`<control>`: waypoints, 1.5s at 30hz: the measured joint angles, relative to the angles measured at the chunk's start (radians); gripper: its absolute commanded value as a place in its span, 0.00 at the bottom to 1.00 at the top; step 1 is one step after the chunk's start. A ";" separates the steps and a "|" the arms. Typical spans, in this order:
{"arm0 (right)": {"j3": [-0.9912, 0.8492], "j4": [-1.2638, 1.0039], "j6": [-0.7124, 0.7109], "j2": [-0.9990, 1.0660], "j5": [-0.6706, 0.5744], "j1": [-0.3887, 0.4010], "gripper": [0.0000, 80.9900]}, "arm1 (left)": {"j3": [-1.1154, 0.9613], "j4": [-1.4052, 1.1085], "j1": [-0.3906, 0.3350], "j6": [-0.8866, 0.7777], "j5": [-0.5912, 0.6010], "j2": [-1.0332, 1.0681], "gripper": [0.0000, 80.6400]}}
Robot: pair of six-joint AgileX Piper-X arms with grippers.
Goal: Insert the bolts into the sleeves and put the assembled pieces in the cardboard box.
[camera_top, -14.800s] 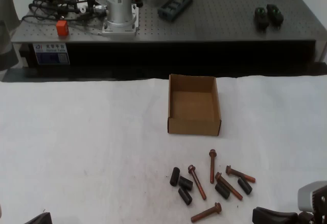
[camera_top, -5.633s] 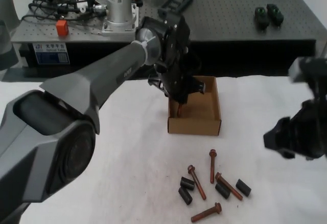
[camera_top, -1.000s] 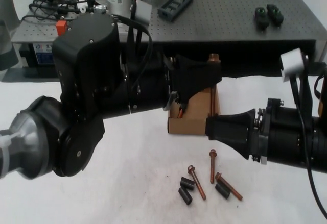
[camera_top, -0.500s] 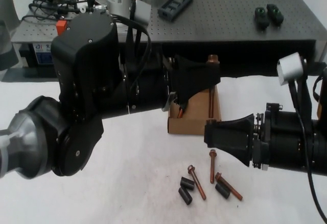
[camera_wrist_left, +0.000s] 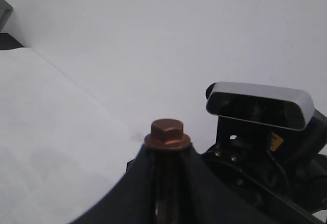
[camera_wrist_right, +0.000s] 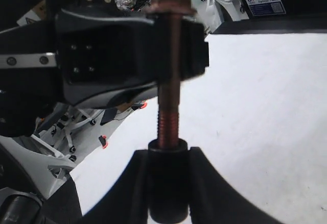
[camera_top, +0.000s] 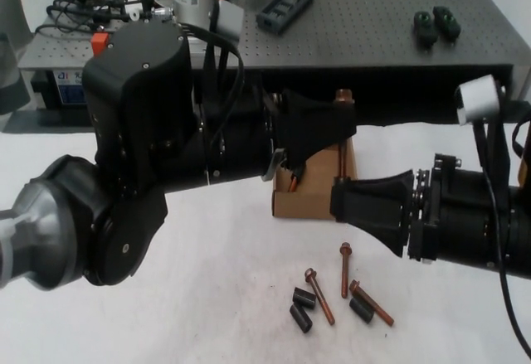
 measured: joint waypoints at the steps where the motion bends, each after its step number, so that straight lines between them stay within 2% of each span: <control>1: 0.000 -0.001 0.000 0.000 0.000 0.000 0.02 | 0.000 0.000 0.000 0.000 0.007 0.000 0.01; 5: 0.000 -0.027 0.000 0.000 0.023 0.001 0.02 | 0.000 0.001 0.000 -0.004 0.033 0.002 0.02; 7: 0.000 -0.037 0.000 0.000 0.031 0.001 0.02 | 0.000 -0.001 0.000 -0.009 0.041 0.002 0.13; 11: 0.002 -0.076 -0.011 0.000 0.097 0.001 0.02 | 0.000 0.002 0.000 -0.019 0.020 0.002 0.65; 12: 0.001 -0.086 -0.016 0.000 0.134 -0.004 0.02 | 0.000 0.018 0.002 -0.024 0.007 0.002 0.72; 14: 0.001 -0.100 -0.032 0.003 0.208 -0.025 0.02 | 0.000 0.068 0.006 -0.019 -0.023 0.002 0.72; 18: -0.058 -0.067 -0.084 0.084 0.265 -0.093 0.02 | 0.000 0.174 0.018 0.048 -0.063 0.002 0.65; 23: -0.267 0.086 -0.190 0.333 0.299 -0.140 0.02 | 0.000 0.362 0.022 0.189 -0.149 0.002 0.65; 26: -0.419 0.185 -0.249 0.517 0.356 -0.141 0.02 | 0.000 0.513 0.022 0.313 -0.221 0.002 0.65; 27: -0.529 0.274 -0.278 0.641 0.412 -0.134 0.02 | 0.000 0.547 0.022 0.346 -0.241 0.002 0.65; 28: -0.540 0.284 -0.281 0.641 0.418 -0.134 0.02 | 0.000 0.585 0.022 0.379 -0.267 0.009 0.65; 30: -0.698 0.417 -0.332 0.799 0.516 -0.122 0.02 | 0.000 0.617 0.022 0.409 -0.296 0.018 0.65; 41: -1.087 0.705 -0.421 1.109 0.655 -0.110 0.01 | -0.131 0.930 -0.002 0.561 -0.413 0.227 0.65; 43: -1.138 0.746 -0.429 1.166 0.662 -0.110 0.12 | -0.180 0.977 -0.019 0.578 -0.428 0.269 0.65; 45: -1.180 0.777 -0.452 1.186 0.662 -0.110 0.27 | -0.248 1.038 -0.043 0.590 -0.438 0.324 0.65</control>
